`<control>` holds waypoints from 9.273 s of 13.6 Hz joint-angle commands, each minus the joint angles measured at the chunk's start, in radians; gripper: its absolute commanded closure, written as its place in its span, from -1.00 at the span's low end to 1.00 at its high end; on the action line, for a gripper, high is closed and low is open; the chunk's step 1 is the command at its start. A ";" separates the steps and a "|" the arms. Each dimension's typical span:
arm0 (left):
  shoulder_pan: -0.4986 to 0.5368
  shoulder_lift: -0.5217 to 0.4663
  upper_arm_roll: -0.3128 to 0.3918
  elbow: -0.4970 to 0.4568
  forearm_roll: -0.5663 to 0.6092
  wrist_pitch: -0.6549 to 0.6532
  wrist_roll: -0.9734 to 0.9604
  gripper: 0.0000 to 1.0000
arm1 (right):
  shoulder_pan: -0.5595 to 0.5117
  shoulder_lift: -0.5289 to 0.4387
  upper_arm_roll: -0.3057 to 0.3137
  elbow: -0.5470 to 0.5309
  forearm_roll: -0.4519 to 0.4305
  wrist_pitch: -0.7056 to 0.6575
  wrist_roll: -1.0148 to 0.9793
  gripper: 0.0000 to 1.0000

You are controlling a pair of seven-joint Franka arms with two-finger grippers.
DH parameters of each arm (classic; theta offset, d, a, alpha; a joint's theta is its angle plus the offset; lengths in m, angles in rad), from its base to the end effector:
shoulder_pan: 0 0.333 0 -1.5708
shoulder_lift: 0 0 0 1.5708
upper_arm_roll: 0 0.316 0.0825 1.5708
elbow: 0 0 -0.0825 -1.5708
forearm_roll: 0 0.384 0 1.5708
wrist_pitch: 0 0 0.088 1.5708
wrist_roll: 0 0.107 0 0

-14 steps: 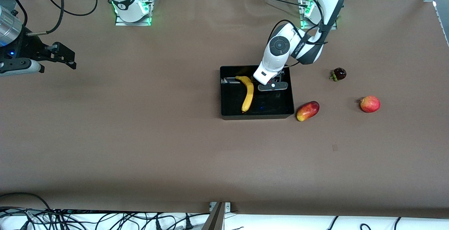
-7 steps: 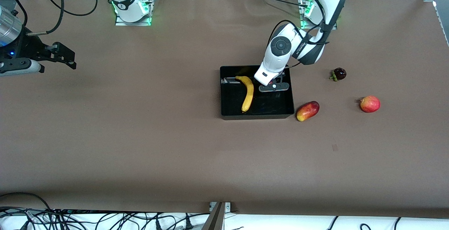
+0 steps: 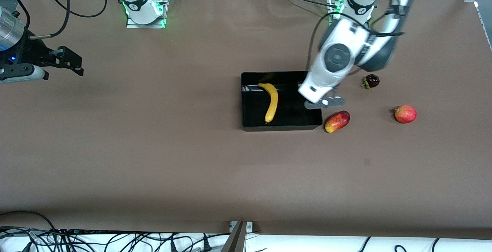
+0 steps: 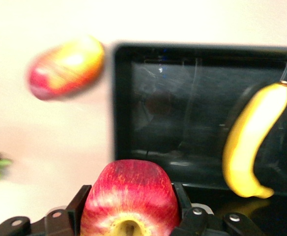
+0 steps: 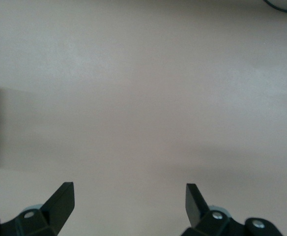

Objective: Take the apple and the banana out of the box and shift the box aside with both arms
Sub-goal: 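Lift the apple out and carry it beside the mangosteen, then release the apple and move the left gripper back over the banana, then lower the left gripper and grasp the yellow banana in the box, then lift the banana out and carry it beside the mango, then release the banana while the right gripper reaches toward the box, then grasp the black box rim with the right gripper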

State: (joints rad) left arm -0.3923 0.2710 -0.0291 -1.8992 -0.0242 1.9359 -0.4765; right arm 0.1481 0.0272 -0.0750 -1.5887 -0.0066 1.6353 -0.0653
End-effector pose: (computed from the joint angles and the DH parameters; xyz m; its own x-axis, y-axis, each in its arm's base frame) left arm 0.5366 -0.2416 0.3425 0.9729 0.0739 -0.2191 0.0572 -0.9950 -0.0818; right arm 0.5669 0.0414 0.6065 0.9902 0.1384 0.0189 0.1383 -0.9903 0.0099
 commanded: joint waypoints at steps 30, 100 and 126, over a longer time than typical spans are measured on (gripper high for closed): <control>0.084 0.181 -0.242 0.158 -0.149 0.209 -0.079 -1.00 | -0.012 0.005 0.009 0.016 -0.012 -0.015 -0.017 -1.00; 0.333 -0.195 0.070 0.286 -0.021 -0.280 0.481 -1.00 | 0.445 0.448 0.047 0.030 0.180 0.375 0.154 -1.00; 0.289 -0.308 0.061 0.196 0.070 -0.245 0.484 -1.00 | 0.437 0.554 0.021 0.114 0.140 0.461 0.408 1.00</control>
State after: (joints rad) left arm -0.1041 -0.0417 0.0362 -1.7254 0.0396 1.7141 0.0035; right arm 0.6900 0.6521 -0.0637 -1.5078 0.1275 2.2147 0.3857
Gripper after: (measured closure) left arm 0.000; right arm 0.943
